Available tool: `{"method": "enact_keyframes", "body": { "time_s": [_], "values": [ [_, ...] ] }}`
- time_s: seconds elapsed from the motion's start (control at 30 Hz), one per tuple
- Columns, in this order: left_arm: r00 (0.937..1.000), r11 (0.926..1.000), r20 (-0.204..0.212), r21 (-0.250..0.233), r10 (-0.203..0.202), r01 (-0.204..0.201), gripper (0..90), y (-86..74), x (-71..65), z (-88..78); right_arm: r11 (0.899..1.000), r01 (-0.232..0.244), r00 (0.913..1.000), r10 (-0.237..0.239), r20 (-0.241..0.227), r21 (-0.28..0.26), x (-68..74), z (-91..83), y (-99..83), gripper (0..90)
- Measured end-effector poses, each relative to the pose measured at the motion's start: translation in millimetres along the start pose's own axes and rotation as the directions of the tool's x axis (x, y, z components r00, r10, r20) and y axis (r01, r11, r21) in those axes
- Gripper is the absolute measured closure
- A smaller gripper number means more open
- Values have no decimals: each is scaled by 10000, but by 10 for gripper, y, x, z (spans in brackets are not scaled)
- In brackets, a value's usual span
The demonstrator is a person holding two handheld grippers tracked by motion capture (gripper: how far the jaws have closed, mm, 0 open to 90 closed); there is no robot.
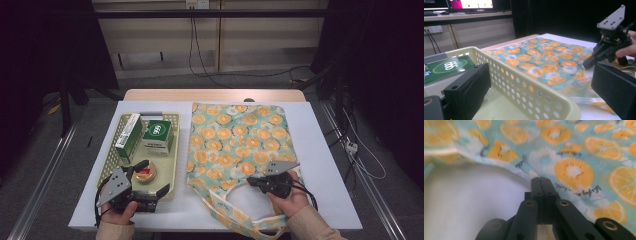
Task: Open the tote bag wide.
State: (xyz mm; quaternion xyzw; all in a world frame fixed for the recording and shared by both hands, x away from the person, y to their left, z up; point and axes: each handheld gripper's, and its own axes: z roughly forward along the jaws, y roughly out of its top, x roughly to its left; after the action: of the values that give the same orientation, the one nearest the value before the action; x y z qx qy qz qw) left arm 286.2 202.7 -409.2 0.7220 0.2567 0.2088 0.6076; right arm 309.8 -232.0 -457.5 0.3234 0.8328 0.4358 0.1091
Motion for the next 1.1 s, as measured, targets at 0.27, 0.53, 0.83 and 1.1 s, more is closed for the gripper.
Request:
{"method": "enact_keyframes", "body": {
  "time_s": [0.27,0.53,0.83,1.1],
  "values": [
    [10000,10000,-11,-59,48,-48,26,7,4,-23,9998,-134,9995,137,281,-121,-119,284,311,900],
    [10000,10000,-24,8,35,-35,26,5,4,-13,9921,-1168,9841,1219,1291,-464,-635,443,511,900],
    [10000,10000,-90,31,-1,1,26,2,20,-32,9786,-1845,9542,2007,2220,-916,-1033,451,604,900],
    [10000,10000,-66,29,-5,6,26,1,1,-42,9915,-1284,9881,1299,826,-225,-699,385,592,900]
  ]
}}
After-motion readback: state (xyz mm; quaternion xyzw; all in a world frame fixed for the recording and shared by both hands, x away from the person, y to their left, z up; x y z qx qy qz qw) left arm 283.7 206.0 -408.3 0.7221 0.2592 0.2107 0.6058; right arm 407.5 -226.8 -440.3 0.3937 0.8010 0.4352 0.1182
